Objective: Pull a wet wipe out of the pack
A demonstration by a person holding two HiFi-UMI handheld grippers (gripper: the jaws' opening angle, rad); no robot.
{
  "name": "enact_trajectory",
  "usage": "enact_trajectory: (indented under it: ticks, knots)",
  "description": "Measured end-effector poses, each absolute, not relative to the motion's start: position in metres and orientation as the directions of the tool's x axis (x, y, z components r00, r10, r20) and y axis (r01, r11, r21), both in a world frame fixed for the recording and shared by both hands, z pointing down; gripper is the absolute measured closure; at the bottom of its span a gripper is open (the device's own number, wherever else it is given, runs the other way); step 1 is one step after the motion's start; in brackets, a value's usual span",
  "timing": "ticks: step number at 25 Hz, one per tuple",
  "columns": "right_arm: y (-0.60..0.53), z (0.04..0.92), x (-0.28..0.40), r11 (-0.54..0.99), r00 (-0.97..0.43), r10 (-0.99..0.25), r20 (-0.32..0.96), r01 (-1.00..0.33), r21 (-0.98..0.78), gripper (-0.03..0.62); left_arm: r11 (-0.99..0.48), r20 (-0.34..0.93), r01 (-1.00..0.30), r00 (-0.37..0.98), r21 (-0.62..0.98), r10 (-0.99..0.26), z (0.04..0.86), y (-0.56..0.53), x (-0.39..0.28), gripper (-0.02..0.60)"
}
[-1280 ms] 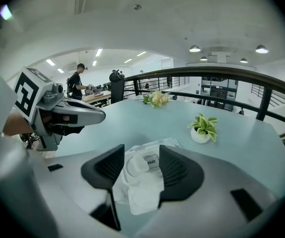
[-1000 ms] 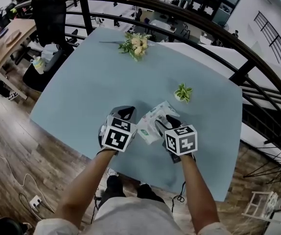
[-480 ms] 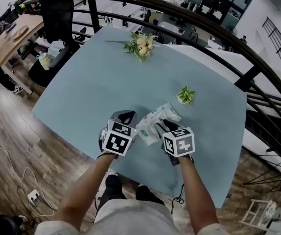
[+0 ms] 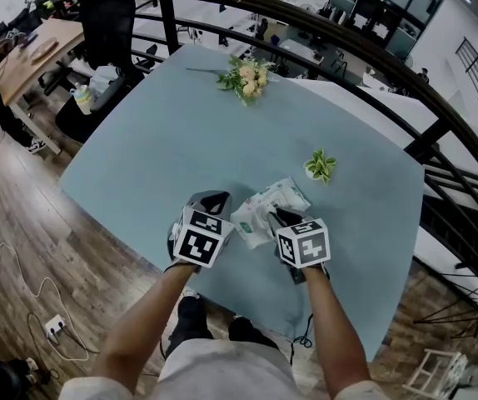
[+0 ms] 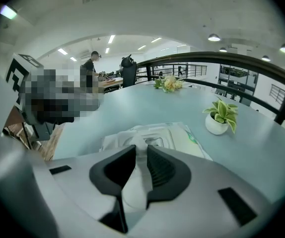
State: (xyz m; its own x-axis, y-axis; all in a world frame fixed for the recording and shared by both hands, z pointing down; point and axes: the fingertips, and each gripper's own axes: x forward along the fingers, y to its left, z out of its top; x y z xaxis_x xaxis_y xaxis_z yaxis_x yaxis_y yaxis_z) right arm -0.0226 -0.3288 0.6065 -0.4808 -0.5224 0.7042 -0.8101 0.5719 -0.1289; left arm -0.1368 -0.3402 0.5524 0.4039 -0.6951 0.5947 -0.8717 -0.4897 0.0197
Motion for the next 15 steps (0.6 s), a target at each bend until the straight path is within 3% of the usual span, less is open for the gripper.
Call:
enact_trajectory:
  ticks: [15]
  knots:
    - [-0.3293,0.6031,-0.0222,0.562,-0.487,-0.531,0.694,-0.815,-0.142,0.562,-0.507,0.599,-0.862,0.401,-0.009,-0.693,0.5451,-0.3375,-0.1337,0.586]
